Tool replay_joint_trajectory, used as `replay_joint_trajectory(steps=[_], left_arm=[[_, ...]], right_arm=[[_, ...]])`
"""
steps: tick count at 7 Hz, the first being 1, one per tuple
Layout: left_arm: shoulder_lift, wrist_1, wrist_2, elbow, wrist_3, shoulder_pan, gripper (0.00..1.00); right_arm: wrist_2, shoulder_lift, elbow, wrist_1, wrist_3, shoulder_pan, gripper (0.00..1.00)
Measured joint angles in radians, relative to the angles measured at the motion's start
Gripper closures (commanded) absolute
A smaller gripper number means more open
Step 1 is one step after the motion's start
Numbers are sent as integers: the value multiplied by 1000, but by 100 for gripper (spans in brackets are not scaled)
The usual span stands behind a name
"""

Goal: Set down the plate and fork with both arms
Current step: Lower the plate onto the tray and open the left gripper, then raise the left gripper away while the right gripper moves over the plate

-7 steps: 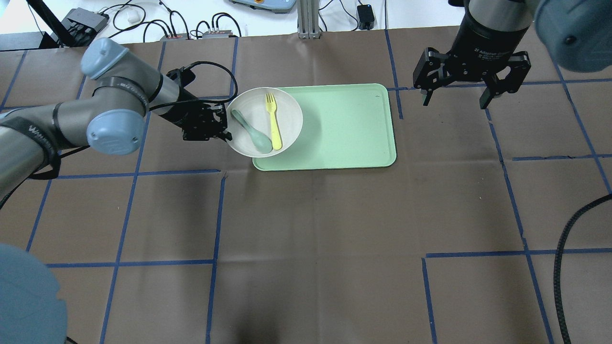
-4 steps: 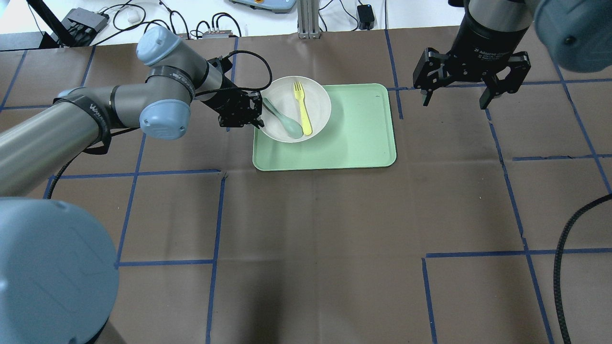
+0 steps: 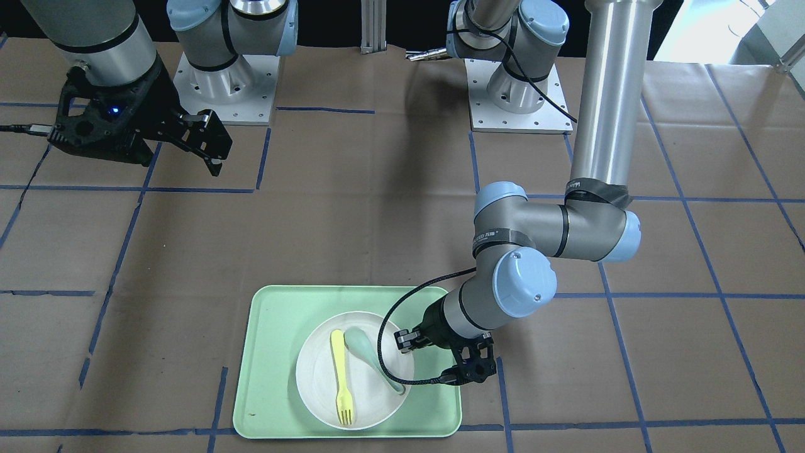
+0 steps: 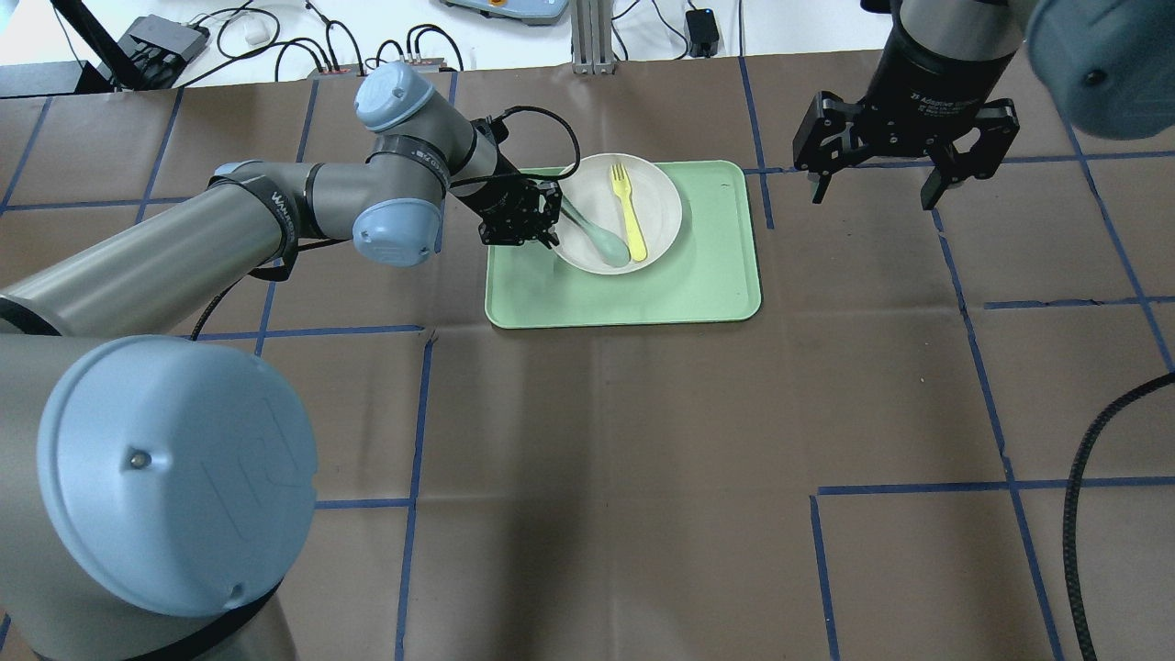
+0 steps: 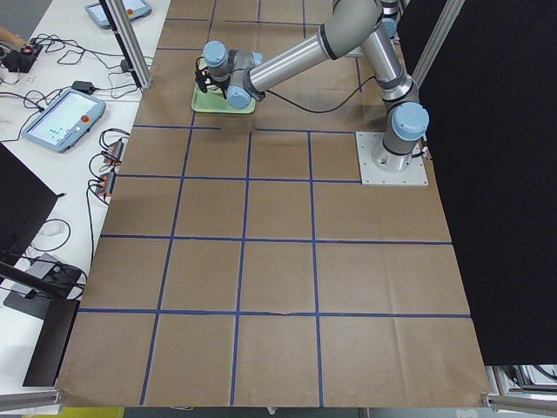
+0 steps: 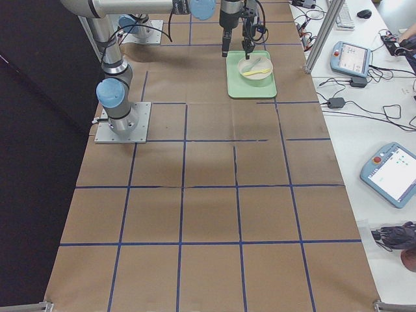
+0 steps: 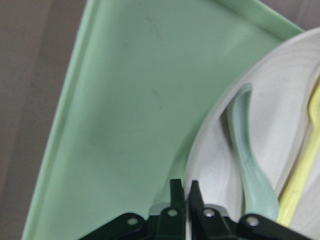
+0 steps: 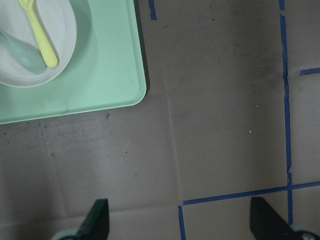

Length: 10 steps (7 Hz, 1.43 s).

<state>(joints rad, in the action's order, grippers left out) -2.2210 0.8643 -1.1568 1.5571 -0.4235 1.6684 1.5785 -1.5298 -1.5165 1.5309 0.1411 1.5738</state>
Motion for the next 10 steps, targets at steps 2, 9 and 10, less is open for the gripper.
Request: replay_joint_trajectory(steps=[2, 9, 10], left_arm=[[-2, 2, -9, 2, 5, 3, 1], [288, 280, -169, 70, 207, -3, 1], [375, 385, -215, 73, 237, -6, 1]], right_arm=[[0, -1, 0, 0, 0, 0, 0], [-1, 1, 2, 0, 2, 0, 0], [-1, 3, 5, 0, 2, 0, 0]])
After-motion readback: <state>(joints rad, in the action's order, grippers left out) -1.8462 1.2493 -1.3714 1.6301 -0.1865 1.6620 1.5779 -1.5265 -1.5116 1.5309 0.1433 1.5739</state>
